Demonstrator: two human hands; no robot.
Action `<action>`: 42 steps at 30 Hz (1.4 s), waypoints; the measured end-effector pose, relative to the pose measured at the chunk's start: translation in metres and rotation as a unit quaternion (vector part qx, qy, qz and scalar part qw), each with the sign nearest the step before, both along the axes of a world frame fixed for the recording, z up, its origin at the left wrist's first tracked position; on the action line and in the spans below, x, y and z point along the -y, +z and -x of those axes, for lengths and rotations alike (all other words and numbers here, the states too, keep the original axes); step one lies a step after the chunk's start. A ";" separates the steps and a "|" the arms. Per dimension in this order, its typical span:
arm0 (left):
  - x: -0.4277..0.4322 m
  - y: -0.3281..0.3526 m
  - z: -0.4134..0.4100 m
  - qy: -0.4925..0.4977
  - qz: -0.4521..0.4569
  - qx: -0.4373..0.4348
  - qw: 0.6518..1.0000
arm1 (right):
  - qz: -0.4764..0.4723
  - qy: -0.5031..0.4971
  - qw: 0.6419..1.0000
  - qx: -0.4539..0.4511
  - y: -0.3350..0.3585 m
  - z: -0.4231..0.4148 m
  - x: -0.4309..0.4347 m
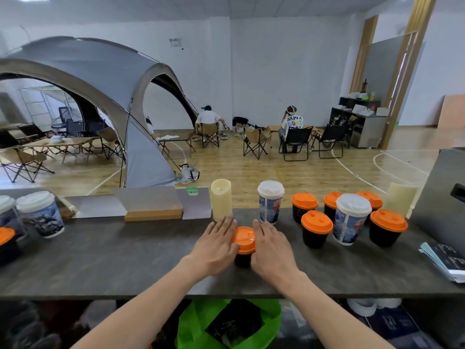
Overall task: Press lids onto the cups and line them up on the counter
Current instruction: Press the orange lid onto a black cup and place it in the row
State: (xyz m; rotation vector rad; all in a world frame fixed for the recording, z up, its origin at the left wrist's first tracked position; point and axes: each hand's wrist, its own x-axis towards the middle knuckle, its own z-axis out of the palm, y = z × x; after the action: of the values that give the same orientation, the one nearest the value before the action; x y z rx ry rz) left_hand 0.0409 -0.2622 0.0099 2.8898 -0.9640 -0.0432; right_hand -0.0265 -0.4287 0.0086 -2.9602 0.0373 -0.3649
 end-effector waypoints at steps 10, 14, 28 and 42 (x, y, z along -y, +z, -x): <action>0.013 -0.012 0.005 -0.003 0.018 -0.028 0.999 | -0.026 0.113 0.988 -0.098 -0.008 -0.019 0.005; 0.013 -0.010 0.008 0.001 0.041 -0.057 0.998 | -0.050 0.125 0.985 -0.110 -0.007 -0.017 0.008; 0.000 0.001 0.012 0.055 0.325 -0.181 0.927 | -0.545 -0.042 0.837 -0.004 -0.025 -0.016 0.019; 0.010 0.038 0.014 0.144 0.643 -0.408 0.632 | -0.635 -0.060 0.766 0.082 0.019 -0.030 0.017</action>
State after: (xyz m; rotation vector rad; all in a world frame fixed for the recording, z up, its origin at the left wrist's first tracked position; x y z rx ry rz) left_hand 0.0271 -0.2723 0.0476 1.3192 -0.1156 -0.4020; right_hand 0.0030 -0.4458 0.0273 -1.5629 0.3136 -0.3842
